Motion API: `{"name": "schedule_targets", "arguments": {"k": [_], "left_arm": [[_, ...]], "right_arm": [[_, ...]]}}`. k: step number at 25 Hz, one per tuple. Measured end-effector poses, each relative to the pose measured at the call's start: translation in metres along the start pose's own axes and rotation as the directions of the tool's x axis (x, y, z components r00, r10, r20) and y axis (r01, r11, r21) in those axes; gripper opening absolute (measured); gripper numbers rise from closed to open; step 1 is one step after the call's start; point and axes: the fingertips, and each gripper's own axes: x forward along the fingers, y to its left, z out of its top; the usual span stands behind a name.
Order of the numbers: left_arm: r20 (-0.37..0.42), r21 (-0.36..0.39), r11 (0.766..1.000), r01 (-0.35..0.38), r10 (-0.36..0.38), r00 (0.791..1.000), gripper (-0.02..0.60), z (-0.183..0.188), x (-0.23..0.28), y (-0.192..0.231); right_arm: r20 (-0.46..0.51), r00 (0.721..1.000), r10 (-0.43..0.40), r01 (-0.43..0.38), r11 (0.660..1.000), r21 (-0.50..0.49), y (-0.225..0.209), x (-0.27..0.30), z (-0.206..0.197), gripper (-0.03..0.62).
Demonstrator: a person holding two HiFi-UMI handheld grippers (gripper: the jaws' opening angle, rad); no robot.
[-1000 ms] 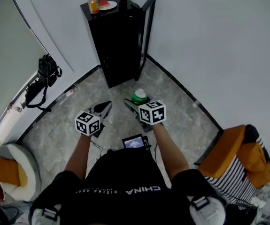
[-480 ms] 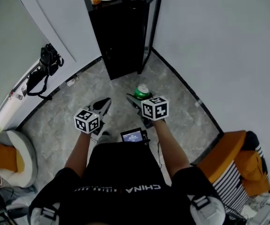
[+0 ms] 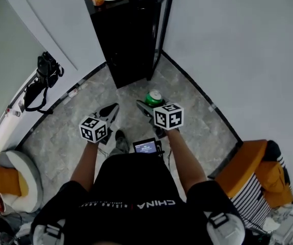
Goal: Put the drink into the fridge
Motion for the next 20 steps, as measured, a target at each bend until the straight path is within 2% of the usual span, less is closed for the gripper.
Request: {"name": "schedule_targets", "arguments": {"k": [15, 20], "left_arm": [[-0.031, 0.009, 0.996, 0.088, -0.088, 0.996, 0.012, 0.054, 0.036, 0.114], [-0.019, 0.033, 0.989, 0.143, -0.142, 0.990, 0.012, 0.078, 0.044, 0.141]], "right_arm": [[0.042, 0.993, -0.107, 0.106, 0.994, 0.036, -0.016, 0.091, 0.068, 0.345], [0.054, 0.989, -0.138, 0.135, 0.990, 0.046, -0.014, 0.122, 0.086, 0.345]]}}
